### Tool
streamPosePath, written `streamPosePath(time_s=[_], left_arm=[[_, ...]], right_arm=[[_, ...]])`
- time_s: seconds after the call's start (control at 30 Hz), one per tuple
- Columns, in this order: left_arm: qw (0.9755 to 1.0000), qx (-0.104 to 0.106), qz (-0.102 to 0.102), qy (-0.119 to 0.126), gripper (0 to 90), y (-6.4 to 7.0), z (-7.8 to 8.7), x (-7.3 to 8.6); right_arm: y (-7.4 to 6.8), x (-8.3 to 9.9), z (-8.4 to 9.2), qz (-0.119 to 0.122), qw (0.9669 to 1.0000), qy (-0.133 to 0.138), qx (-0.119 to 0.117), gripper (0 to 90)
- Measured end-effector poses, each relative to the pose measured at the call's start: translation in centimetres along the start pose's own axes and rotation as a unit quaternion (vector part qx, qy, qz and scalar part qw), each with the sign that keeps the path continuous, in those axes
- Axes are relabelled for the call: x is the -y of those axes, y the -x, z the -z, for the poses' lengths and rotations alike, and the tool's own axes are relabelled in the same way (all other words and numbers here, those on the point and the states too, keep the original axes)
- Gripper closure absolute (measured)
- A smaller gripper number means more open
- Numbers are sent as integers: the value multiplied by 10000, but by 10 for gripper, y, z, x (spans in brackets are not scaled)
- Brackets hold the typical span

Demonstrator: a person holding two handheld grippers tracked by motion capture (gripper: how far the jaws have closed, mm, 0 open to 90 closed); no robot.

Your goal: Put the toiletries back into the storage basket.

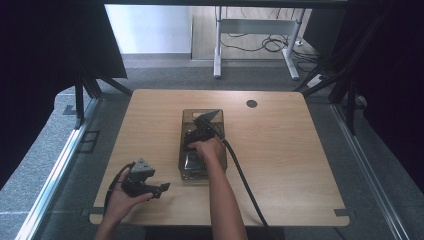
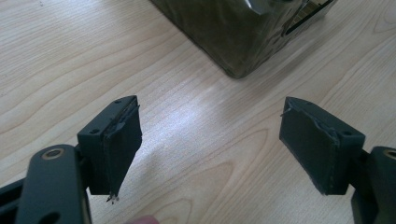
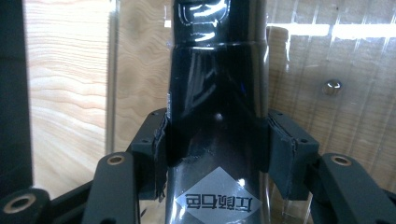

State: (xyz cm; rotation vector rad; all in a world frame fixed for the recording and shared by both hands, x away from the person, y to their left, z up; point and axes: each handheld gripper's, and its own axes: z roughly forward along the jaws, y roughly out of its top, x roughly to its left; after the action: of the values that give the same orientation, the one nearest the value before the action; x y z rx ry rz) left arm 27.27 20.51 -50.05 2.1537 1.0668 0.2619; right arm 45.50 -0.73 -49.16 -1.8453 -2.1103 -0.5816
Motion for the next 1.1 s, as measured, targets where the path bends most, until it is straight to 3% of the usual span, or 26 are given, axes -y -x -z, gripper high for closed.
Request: streamPosePath(time_s=[0.3, 0.53, 0.63, 0.7, 0.83, 1.0, 1.1], left_arm=[[10000, 9, -5, -14, 214, 1, -1, 0], [10000, 29, -4, -7, 213, 1, -1, -1], [10000, 31, 3, -4, 212, 2, -2, -1], [10000, 38, 7, -9, 212, 2, -2, -1], [10000, 42, -5, -18, 212, 3, -2, -1], [10000, 37, 20, -35, 212, 3, -4, -1], [10000, 27, 51, -31, 212, 3, -4, -1]], right_arm=[[2, 2, -5, -18, 9999, -62, 118, 451], [2, 3, -11, 47, 9986, -200, 489, 442], [2, 3, -9, 21, 9989, -199, 435, 429], [0, 3, -6, 50, 9993, -184, 321, 418], [-3, 4, 1, 149, 9992, -199, 318, 384], [-4, 4, 20, 398, 9981, -176, 431, 360], [-2, 4, 34, 470, 9983, -70, 344, 360]])
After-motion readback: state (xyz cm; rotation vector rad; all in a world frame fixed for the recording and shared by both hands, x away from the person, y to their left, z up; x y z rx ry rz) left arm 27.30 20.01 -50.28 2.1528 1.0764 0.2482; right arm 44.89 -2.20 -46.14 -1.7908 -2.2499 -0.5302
